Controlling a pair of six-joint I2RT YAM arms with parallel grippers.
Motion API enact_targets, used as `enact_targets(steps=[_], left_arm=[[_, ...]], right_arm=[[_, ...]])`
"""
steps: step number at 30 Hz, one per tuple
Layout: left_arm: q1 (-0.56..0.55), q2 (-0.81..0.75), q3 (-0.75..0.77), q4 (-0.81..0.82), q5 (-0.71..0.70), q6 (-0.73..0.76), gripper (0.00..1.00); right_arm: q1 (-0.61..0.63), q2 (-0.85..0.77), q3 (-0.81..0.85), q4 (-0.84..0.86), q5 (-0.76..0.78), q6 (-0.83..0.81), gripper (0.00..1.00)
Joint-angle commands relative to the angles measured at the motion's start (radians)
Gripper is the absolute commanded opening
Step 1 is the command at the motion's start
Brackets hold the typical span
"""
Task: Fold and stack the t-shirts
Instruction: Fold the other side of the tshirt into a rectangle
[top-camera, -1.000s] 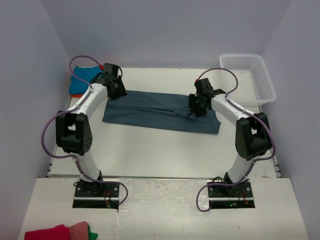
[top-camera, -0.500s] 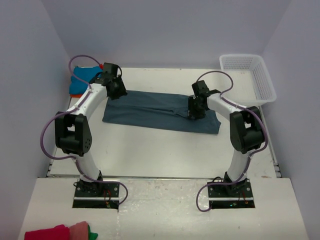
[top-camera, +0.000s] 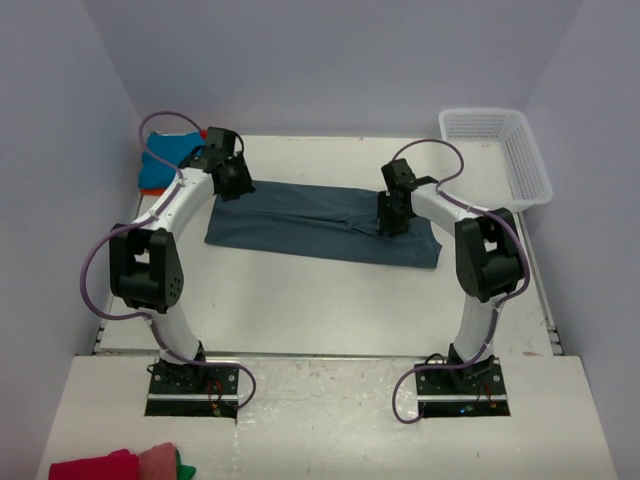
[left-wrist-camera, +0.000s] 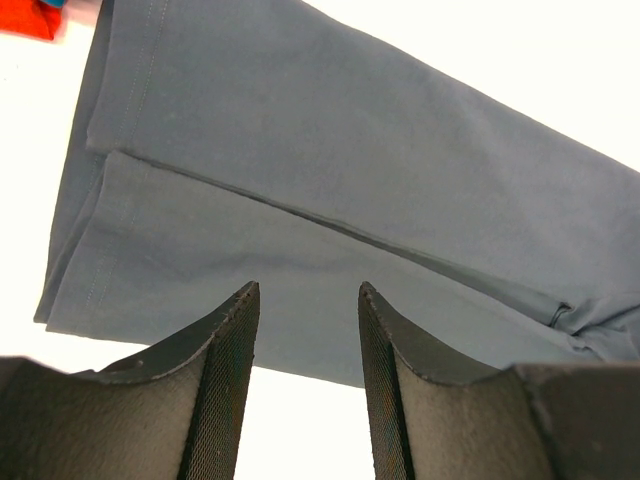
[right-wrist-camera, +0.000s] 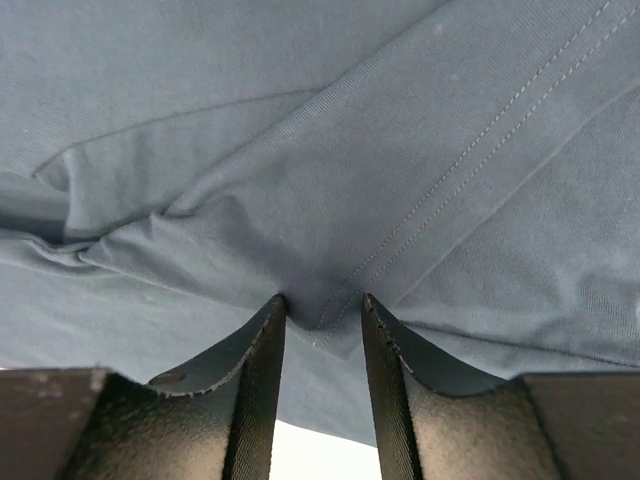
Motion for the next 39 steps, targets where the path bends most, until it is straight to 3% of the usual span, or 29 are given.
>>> enact_targets(steps=[1, 3, 11, 17, 30, 39], left_arm=[[-0.003, -0.049, -0.001, 0.026, 0.015, 0.033, 0.46], [-0.003, -0.047, -0.003, 0.026, 0.023, 0.03, 0.46], [-0.003, -0.05, -0.023, 0.032, 0.018, 0.03, 0.46], [-0.003, -0.044, -0.029, 0.032, 0.018, 0.028, 0.46], [-0.003, -0.041, -0.032, 0.035, 0.035, 0.024, 0.46], [-0.003, -0.044, -0.035, 0.031, 0.018, 0.027, 0.46]], right_arm=[[0.003, -0.029, -0.013, 0.002, 0.031, -0.003, 0.37], [0.003, -0.032, -0.018, 0.007, 0.032, -0.003, 0.34], [0.003, -0.039, -0.004, 0.007, 0.029, 0.0, 0.0], [0.009, -0.064, 0.034, -0.018, 0.043, 0.002, 0.0], [0.011, -0.148, -0.041, 0.027, 0.069, -0.02, 0.0], [0.011, 0.011, 0.212, -0.027, 0.011, -0.093, 0.0]])
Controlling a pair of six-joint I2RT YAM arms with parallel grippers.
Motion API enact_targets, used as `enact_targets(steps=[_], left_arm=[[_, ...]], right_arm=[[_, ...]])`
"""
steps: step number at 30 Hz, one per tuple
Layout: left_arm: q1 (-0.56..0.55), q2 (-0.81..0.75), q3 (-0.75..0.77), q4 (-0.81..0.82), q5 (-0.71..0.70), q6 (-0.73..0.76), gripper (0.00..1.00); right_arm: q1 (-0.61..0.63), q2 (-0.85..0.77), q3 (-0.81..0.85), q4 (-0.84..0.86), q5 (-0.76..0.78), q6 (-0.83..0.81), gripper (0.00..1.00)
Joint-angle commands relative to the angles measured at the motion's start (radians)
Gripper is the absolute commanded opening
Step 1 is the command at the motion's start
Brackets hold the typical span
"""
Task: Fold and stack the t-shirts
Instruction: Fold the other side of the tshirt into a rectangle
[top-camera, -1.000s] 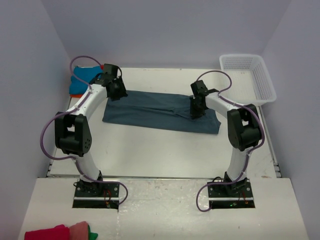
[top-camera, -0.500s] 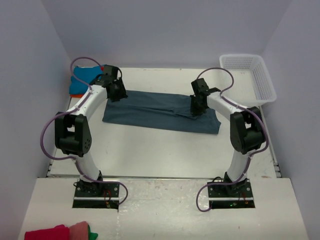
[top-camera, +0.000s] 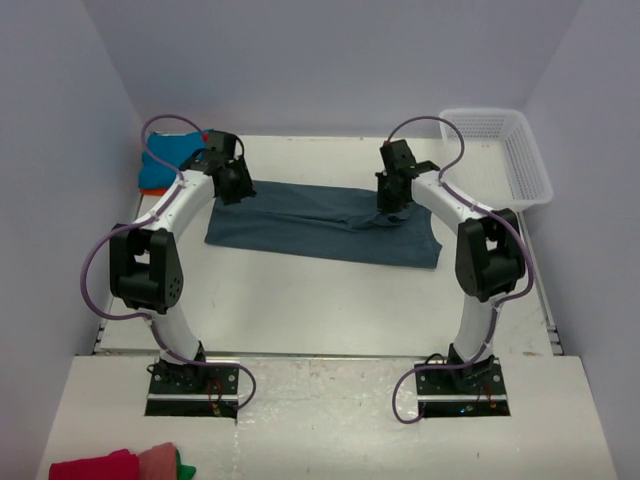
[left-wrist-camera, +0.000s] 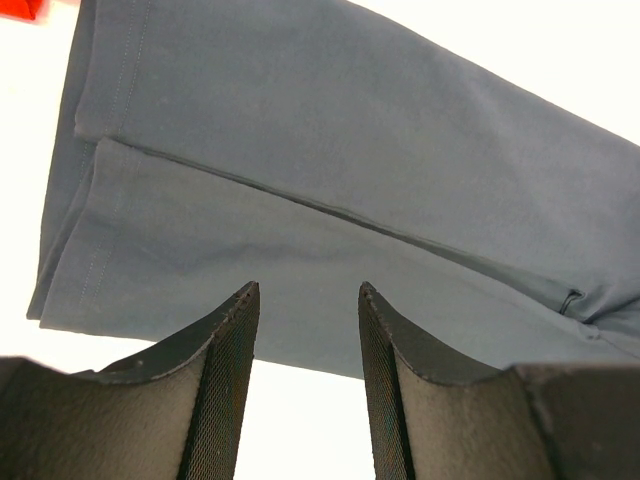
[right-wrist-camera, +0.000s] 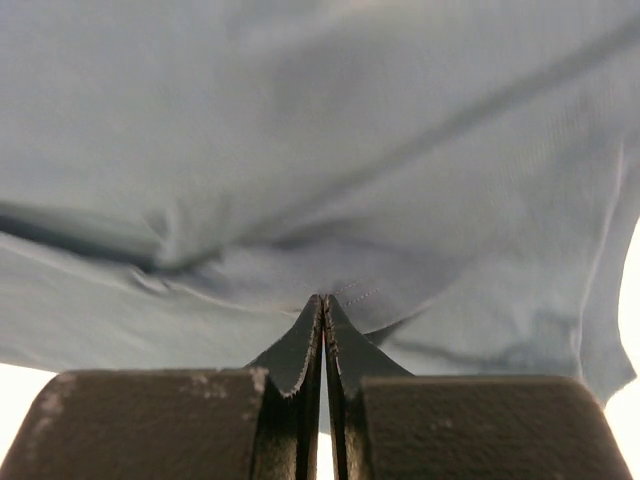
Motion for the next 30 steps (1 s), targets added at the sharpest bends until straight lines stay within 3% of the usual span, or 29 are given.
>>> enact_targets(steps=[1, 5, 7, 8, 9, 11, 12, 13, 14, 15, 17, 19, 23, 25, 26, 28, 30], left_arm=[[-0.003, -0.038, -0.004, 0.02, -0.006, 0.015, 0.46], [-0.003, -0.034, -0.004, 0.015, -0.023, 0.024, 0.46], [-0.003, -0.026, -0.006, 0.014, -0.031, 0.023, 0.46], [-0.003, -0.018, 0.0, 0.003, -0.034, 0.021, 0.46], [-0.003, -0.018, -0.003, 0.006, -0.037, 0.018, 0.46], [-0.003, -0.014, -0.01, 0.014, -0.014, 0.009, 0.46], [-0.005, -0.014, -0.012, 0.012, -0.008, 0.012, 0.46], [-0.006, -0.021, -0.017, 0.009, -0.021, 0.011, 0.46], [-0.008, -0.046, -0.044, 0.024, -0.035, 0.005, 0.46], [-0.008, -0.058, -0.061, 0.041, -0.057, 0.005, 0.47], [-0.008, -0.075, -0.075, 0.06, -0.067, 0.001, 0.47], [-0.01, -0.077, -0.066, 0.055, -0.067, 0.003, 0.47], [-0.02, -0.075, -0.06, 0.049, -0.074, 0.032, 0.47], [-0.02, -0.051, -0.035, 0.006, -0.092, 0.038, 0.47], [-0.019, -0.041, -0.024, -0.014, -0.125, 0.037, 0.46], [-0.016, -0.029, -0.018, -0.029, -0.147, 0.029, 0.44], [-0.008, -0.021, -0.018, -0.015, -0.147, 0.018, 0.2]], right_arm=[[0.001, 0.056, 0.132, -0.015, -0.035, -0.056, 0.0], [0.001, 0.209, 0.285, -0.029, -0.073, -0.111, 0.0], [-0.004, 0.308, 0.51, -0.087, -0.146, -0.134, 0.0], [-0.011, 0.436, 0.616, -0.12, -0.157, -0.154, 0.0], [-0.014, 0.495, 0.842, -0.154, -0.176, -0.163, 0.19], [-0.013, 0.57, 1.0, -0.23, -0.174, -0.192, 0.3], [-0.013, 0.545, 1.007, -0.231, -0.17, -0.208, 0.57], [-0.013, 0.488, 0.919, -0.11, -0.162, -0.22, 0.68], [-0.013, 0.412, 0.7, -0.027, -0.121, -0.232, 0.92], [-0.014, 0.274, 0.627, 0.043, -0.128, -0.241, 0.99], [-0.014, 0.18, 0.515, 0.088, -0.116, -0.214, 0.99], [-0.01, 0.086, 0.465, 0.042, -0.092, -0.165, 0.99], [0.01, -0.093, 0.166, 0.086, -0.027, -0.111, 0.99], [0.016, -0.179, 0.026, 0.109, 0.003, -0.068, 0.9], [0.015, -0.202, -0.013, 0.112, 0.004, -0.058, 0.73], [0.018, -0.258, -0.106, 0.111, -0.004, -0.016, 0.03], [0.028, -0.285, -0.167, 0.135, -0.071, -0.001, 0.0]])
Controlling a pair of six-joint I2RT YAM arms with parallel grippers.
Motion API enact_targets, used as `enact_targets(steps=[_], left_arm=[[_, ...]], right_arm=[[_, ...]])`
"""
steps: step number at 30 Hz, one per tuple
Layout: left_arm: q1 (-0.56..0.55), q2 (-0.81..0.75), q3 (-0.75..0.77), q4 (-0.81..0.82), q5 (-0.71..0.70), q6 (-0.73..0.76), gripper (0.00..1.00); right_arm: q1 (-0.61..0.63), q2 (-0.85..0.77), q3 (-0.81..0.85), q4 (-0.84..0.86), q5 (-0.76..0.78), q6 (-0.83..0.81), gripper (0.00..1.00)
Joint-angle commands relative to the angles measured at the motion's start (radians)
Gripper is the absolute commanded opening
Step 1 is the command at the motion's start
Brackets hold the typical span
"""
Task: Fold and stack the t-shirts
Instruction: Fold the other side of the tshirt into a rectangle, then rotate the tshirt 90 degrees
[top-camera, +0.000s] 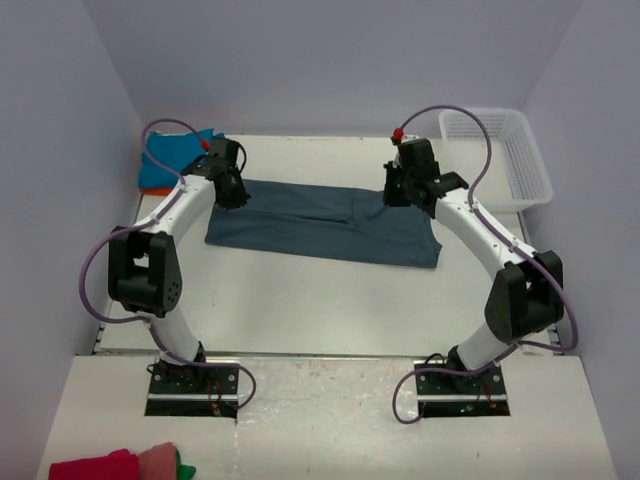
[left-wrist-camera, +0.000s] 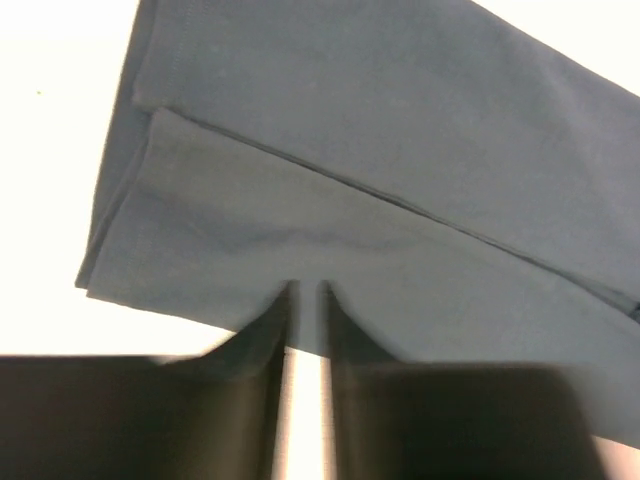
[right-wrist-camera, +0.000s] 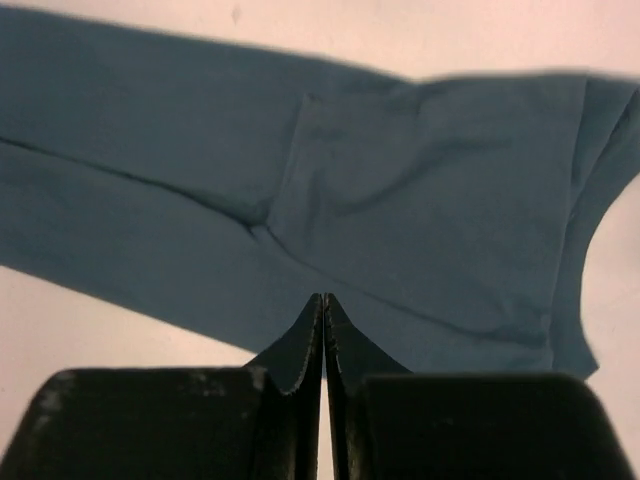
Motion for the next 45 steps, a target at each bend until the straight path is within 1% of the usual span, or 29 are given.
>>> enact_targets(steps=[1, 2, 4, 8, 9, 11, 12, 13, 14, 18, 21, 23, 29, 38, 45], left_arm=[[0.008, 0.018, 0.046, 0.001, -0.044, 0.009, 0.04], [0.008, 0.031, 0.054, 0.0, -0.034, 0.006, 0.0], [0.008, 0.09, 0.1, -0.005, -0.018, 0.011, 0.0], [0.008, 0.222, 0.241, -0.083, 0.014, 0.014, 0.0], [0.008, 0.238, 0.275, -0.088, 0.011, 0.012, 0.0], [0.008, 0.27, 0.292, -0.062, 0.017, 0.021, 0.0], [0.01, 0.284, 0.331, -0.059, 0.022, 0.031, 0.0], [0.01, 0.32, 0.357, -0.071, 0.025, 0.049, 0.0], [0.01, 0.342, 0.39, -0.083, 0.026, 0.058, 0.0], [0.016, 0.478, 0.596, -0.199, -0.036, 0.095, 0.0], [0.03, 0.509, 0.638, -0.195, -0.05, 0.107, 0.0], [0.037, 0.517, 0.637, -0.178, -0.023, 0.113, 0.0], [0.053, 0.586, 0.663, -0.226, -0.029, 0.107, 0.0], [0.064, 0.607, 0.565, -0.275, -0.037, 0.08, 0.0], [0.091, 0.568, 0.436, -0.296, -0.055, 0.031, 0.0]], right_arm=[[0.018, -0.018, -0.141, 0.038, -0.03, 0.078, 0.0], [0.024, -0.024, -0.164, 0.049, -0.028, 0.089, 0.0], [0.049, -0.013, -0.189, 0.054, -0.079, 0.096, 0.0], [0.092, 0.036, -0.178, 0.02, -0.085, 0.092, 0.0], [0.099, 0.051, -0.173, 0.006, -0.076, 0.095, 0.0], [0.11, 0.099, -0.152, -0.015, -0.041, 0.096, 0.0], [0.11, 0.117, -0.143, -0.05, -0.027, 0.113, 0.0], [0.11, 0.128, -0.138, -0.057, 0.01, 0.115, 0.0], [0.11, 0.136, -0.143, -0.06, 0.015, 0.115, 0.0], [0.11, 0.149, -0.166, -0.07, 0.028, 0.124, 0.0], [0.11, 0.183, -0.152, -0.101, 0.034, 0.119, 0.0], [0.11, 0.211, -0.118, -0.125, 0.025, 0.119, 0.0], [0.11, 0.284, -0.065, -0.173, 0.007, 0.138, 0.0], [0.11, 0.356, 0.011, -0.242, 0.001, 0.141, 0.0], [0.11, 0.389, 0.055, -0.276, 0.001, 0.144, 0.0]])
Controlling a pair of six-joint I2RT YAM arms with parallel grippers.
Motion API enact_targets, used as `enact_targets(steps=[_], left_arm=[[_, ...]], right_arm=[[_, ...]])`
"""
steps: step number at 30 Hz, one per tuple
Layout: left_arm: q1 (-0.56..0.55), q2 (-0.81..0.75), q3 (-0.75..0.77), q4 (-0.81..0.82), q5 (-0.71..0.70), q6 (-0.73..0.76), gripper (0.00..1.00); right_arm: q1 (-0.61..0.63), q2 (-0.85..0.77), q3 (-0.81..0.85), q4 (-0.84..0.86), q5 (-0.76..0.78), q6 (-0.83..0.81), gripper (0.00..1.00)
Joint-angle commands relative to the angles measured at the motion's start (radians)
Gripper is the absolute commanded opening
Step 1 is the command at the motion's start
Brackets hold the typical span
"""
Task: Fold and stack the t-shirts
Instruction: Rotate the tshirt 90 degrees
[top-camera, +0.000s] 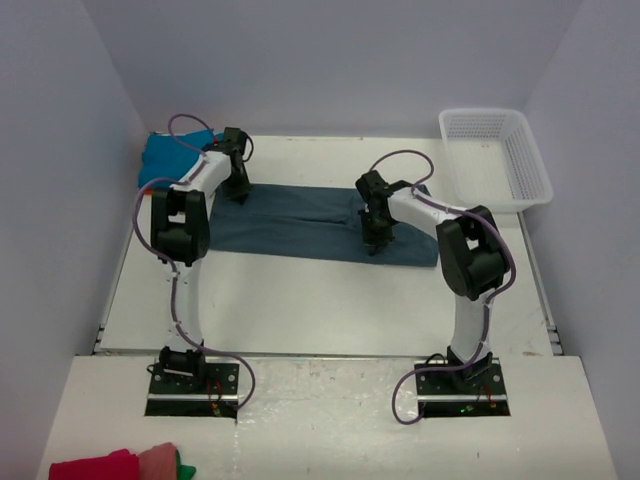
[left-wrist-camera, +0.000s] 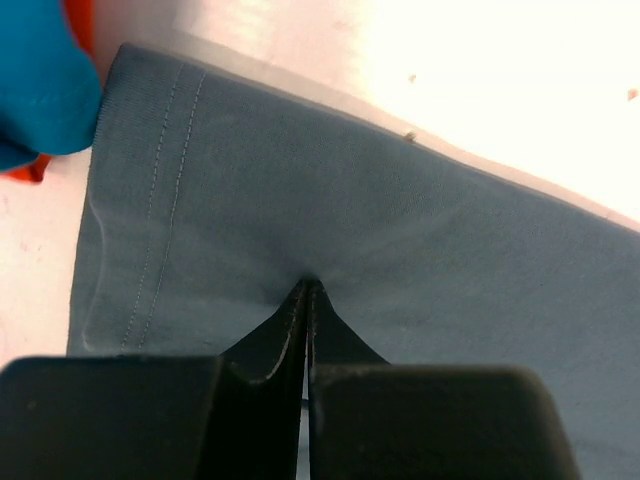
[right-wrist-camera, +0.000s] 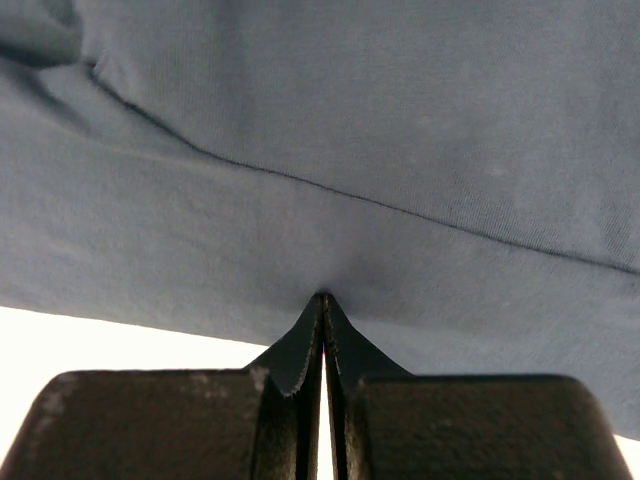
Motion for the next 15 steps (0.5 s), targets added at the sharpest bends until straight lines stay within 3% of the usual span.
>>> enact_targets(steps=[1, 15], left_arm=[[0.03, 0.004, -0.114, -0.115, -0.025, -0.036, 0.0], [-0.057, -0.296, -0.506, -0.023, 0.027, -0.079, 0.0]], right_arm=[[-0.001, 0.019, 0.052, -0.046, 0.0, 0.014, 0.0], [-0.021, 0.14, 0.231, -0.134, 0.002, 0.006, 0.0]])
